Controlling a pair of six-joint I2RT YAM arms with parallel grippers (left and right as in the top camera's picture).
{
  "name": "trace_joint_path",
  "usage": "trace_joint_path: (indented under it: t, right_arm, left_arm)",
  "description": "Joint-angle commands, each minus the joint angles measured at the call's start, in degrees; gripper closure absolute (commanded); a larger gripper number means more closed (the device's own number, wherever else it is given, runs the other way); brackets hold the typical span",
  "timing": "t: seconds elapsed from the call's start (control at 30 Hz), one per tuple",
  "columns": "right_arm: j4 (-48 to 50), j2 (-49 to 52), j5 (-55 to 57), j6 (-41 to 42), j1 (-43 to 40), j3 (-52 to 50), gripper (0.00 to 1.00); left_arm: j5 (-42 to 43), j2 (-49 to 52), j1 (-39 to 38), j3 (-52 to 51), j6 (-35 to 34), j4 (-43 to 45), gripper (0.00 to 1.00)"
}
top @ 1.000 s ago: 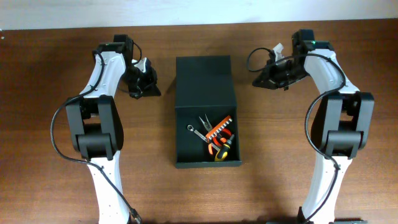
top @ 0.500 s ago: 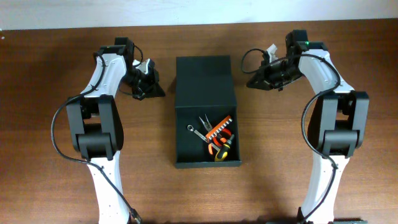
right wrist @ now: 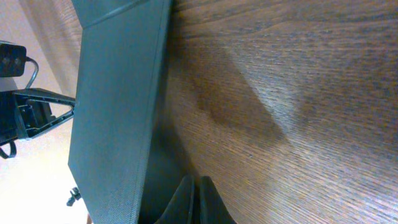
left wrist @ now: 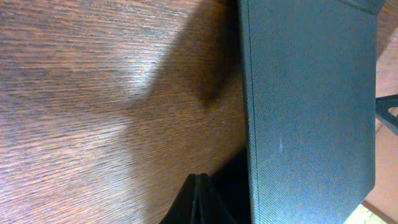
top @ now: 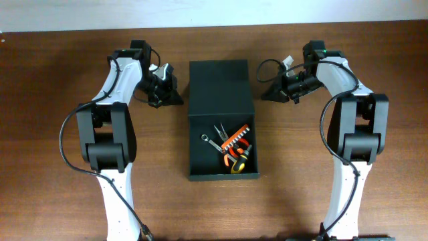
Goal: Pack container
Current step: 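Lower both grippers to the lid's side edges and grip them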
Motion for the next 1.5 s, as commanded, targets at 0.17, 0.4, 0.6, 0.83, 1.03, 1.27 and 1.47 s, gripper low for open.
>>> trace_joint_path:
  t: [0.17, 0.4, 0.6, 0.83, 1.03, 1.27, 1.47]
  right_arm:
    - [0.5, 0.33, -1.31, -0.39, 1.4, -0.26, 0.96]
    - [0.87, 0.76, 1.9, 1.33, 3.17, -0.26, 0.96]
    - [0.92, 2.4, 1.88, 1.31, 3.58, -0.26, 0.96]
    - [1.33, 2.86, 1.84, 1.33, 3.58, -0.26, 0.96]
    - [1.49, 2.86, 1.86, 1.33, 3.58, -0.26, 0.96]
    - [1.57, 2.86, 1.81, 1.33, 3.58, -0.26, 0.96]
    - [2.56, 2.86, -0.31, 1.6, 3.58, -0.26, 0.96]
  left_arm:
    - [1.09, -0.59, -0.17, -0.55, 1.14, -0.07, 0.98]
    - [1.14, -0.59, -0.72, -0.55, 1.09, -0.09, 0.98]
    - [3.91, -0.59, -1.31, -0.55, 0.94, -0.07, 0.98]
    - [3.87, -0.52, -1.55, -0.55, 0.92, -0.07, 0.98]
    - [4.33, 1.49, -1.55, -0.55, -0.61, -0.28, 0.98]
    - [5.16, 3.04, -1.57, -0.55, -0.57, 0.28, 0.98]
    - [5.16, 3.04, -1.57, -0.55, -0.59, 0.7, 0.98]
